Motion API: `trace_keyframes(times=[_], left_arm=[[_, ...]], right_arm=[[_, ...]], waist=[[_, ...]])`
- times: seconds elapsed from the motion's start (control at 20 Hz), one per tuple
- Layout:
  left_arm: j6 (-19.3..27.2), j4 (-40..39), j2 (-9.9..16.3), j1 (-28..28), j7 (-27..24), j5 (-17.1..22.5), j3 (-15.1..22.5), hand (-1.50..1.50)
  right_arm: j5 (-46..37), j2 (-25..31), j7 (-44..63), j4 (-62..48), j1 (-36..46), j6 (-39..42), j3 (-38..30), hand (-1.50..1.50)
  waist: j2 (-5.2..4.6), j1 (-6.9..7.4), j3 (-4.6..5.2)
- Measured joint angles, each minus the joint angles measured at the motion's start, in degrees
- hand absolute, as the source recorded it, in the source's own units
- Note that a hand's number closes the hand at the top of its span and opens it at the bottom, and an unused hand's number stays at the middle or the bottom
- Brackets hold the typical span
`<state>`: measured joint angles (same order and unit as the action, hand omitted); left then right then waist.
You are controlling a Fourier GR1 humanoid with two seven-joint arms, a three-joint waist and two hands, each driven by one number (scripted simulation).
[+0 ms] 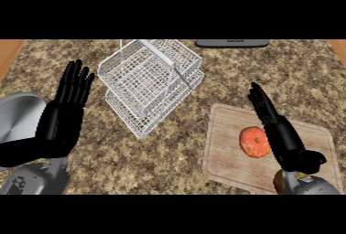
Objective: Pick the squash from the cutting board and place it in the tiered basket
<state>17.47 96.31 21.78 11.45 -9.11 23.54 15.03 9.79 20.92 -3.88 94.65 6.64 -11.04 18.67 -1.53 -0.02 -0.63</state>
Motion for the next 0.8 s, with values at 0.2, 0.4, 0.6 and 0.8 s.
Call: trace_keyframes(times=[0.2,0.4,0.6,0.8], left_arm=[[-0.3,-1.9,3.5,-0.4,0.5,-5.6,1.2,0.0],[-0.5,-4.4,8.7,-1.4,1.2,-11.3,2.3,0.0],[-0.8,-5.3,10.8,-2.7,1.6,-14.5,3.9,0.0],[-0.1,-5.0,10.4,-3.2,3.0,-18.4,5.5,0.0]], right_arm=[[-0.2,-2.0,1.9,0.5,5.4,-1.4,-1.7,1.5],[-5.7,0.1,5.8,-2.6,8.2,-8.3,-5.9,1.5],[-10.4,-5.0,10.1,-5.8,8.2,-23.5,-10.7,-1.5],[-19.1,-6.6,17.9,-4.2,9.9,-31.6,-8.6,-1.5]], waist=[[0.94,0.46,0.37],[1.22,-0.64,0.92],[1.35,-0.62,0.77],[1.58,-0.28,0.73]])
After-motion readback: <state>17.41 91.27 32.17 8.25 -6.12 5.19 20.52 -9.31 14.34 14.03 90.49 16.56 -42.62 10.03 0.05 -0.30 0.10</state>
